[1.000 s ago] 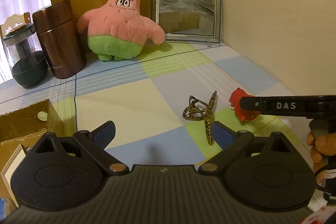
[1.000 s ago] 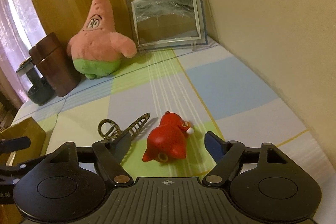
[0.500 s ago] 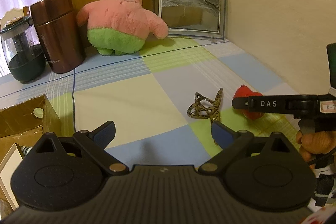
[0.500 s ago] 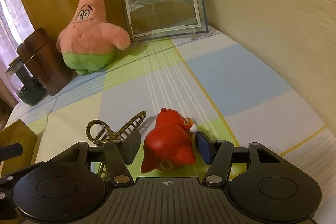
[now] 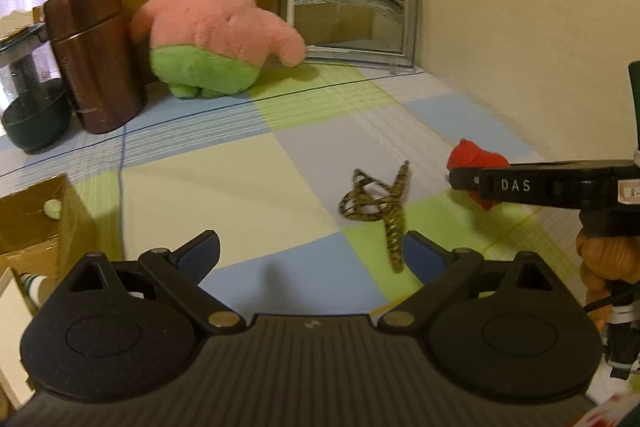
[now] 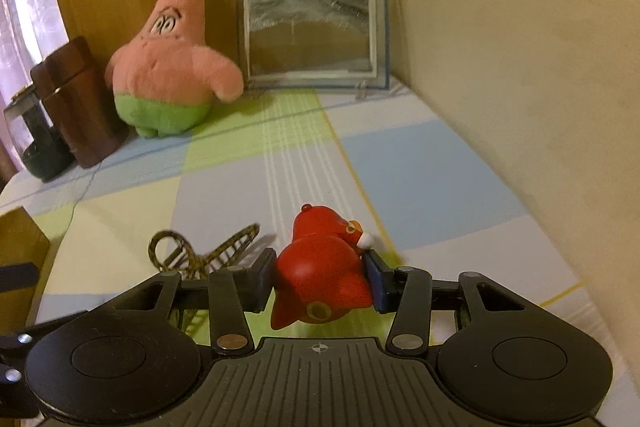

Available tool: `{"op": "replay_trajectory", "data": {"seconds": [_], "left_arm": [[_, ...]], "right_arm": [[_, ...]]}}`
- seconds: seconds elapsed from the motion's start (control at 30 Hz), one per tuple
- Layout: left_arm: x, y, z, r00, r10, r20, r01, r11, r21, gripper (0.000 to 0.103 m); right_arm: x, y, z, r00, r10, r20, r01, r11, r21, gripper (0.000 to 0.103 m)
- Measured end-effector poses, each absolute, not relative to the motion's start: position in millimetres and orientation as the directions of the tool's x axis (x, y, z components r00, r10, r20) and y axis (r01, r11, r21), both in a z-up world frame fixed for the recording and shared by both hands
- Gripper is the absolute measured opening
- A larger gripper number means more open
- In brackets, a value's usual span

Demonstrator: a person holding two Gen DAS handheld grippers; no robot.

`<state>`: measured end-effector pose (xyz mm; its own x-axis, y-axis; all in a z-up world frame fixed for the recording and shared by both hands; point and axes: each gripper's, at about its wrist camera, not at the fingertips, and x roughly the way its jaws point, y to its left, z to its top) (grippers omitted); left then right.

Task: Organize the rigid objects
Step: 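Grasp the red toy figure with the right tool, then grasp the brown hair clip with the left tool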

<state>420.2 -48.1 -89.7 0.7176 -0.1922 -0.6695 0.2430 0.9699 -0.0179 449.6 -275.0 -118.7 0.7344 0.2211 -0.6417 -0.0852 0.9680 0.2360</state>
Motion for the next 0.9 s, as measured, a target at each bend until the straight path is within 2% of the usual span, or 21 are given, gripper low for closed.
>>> {"op": "replay_trajectory", "data": {"seconds": [0.27,0.53,0.9], "left_arm": [[437,-70,-93,0.709,-0.243,-0.662,0.306,0.952,-0.021,0.096],[461,-84,-106,0.686,-0.257,-0.681,0.337,0.941,-0.016,0.087],[479,-99,-119,0.676,-0.257,-0.691,0.366,0.931,0.011,0.065]], "right_arm": [[445,-291,-106,0.766,0.195,-0.613,-0.049,0.968,0.247,0.043],[444,-305,-109,0.762,0.17,-0.626,-0.015,0.969,0.245,0.043],[445,-302,-114,0.751,0.183,-0.634,-0.028,0.969,0.246,0.043]]}}
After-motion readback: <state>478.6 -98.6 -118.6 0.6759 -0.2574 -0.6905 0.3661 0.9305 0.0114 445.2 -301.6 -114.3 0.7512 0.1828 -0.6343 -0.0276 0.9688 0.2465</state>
